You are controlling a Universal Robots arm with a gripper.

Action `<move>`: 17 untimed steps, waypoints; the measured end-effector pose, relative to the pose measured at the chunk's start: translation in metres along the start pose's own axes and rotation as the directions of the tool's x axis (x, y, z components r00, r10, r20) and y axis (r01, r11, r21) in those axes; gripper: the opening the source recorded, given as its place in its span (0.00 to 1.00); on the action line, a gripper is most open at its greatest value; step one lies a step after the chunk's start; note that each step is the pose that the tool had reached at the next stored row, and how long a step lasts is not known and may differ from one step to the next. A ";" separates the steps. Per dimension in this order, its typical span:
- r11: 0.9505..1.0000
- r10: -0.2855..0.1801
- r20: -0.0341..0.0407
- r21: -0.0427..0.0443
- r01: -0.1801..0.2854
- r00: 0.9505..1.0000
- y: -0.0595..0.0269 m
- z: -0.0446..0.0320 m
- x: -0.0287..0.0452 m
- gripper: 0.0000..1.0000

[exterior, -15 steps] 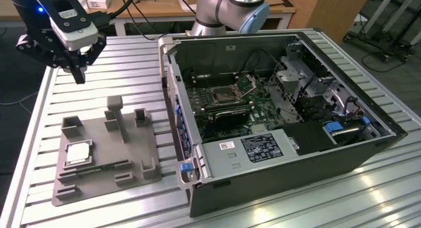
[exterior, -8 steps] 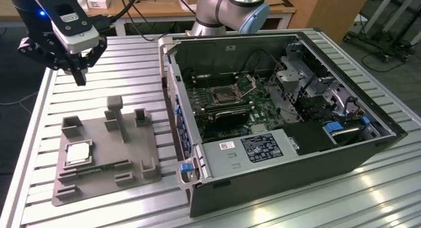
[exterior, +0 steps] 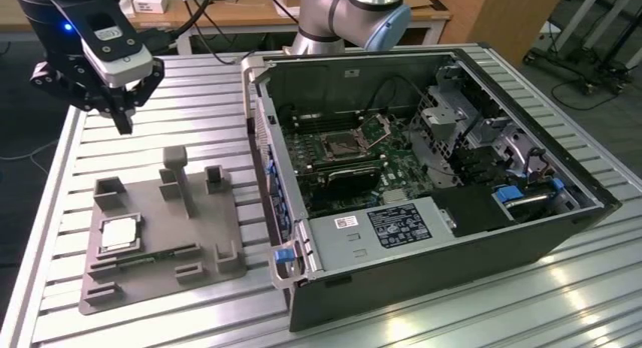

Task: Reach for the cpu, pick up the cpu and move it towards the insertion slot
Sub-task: 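Reach for the cpu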

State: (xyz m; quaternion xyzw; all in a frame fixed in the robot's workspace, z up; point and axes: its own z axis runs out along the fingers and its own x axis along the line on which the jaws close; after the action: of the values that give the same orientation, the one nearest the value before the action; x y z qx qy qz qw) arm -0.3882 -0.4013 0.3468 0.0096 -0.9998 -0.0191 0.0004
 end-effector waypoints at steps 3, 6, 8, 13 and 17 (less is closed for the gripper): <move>1.000 0.000 0.000 0.000 0.000 1.000 -0.0001 0.0014 0.0000 0.11; 1.000 0.000 0.000 0.000 0.000 1.000 -0.0001 0.0027 0.0000 0.11; 1.000 0.000 0.000 0.000 0.000 1.000 -0.0001 0.0035 0.0001 0.11; 1.000 0.000 0.000 0.000 0.000 1.000 -0.0003 0.0066 0.0001 0.11; 1.000 0.000 0.000 0.000 0.000 1.000 -0.0003 0.0093 0.0001 0.11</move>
State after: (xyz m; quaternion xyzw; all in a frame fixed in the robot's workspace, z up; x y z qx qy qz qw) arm -0.3883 -0.4013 0.3374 0.0096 -0.9998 -0.0192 0.0004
